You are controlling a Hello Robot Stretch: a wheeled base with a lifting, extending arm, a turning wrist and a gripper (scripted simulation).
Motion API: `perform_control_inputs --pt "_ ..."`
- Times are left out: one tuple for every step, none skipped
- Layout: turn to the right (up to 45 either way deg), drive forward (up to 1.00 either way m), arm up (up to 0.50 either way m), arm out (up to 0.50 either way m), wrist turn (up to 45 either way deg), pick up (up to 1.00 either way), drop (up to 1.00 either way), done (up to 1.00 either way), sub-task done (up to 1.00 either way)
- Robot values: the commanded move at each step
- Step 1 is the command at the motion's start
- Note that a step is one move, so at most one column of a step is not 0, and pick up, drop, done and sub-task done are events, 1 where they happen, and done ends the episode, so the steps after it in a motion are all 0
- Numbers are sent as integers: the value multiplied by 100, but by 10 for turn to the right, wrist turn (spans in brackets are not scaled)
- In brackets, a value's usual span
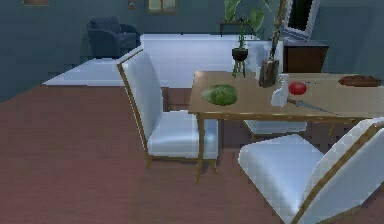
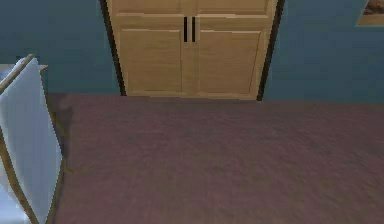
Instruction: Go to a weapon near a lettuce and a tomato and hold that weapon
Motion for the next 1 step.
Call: perform_control_inputs --pt "-30 0 0 0 0 0 0 0 0"
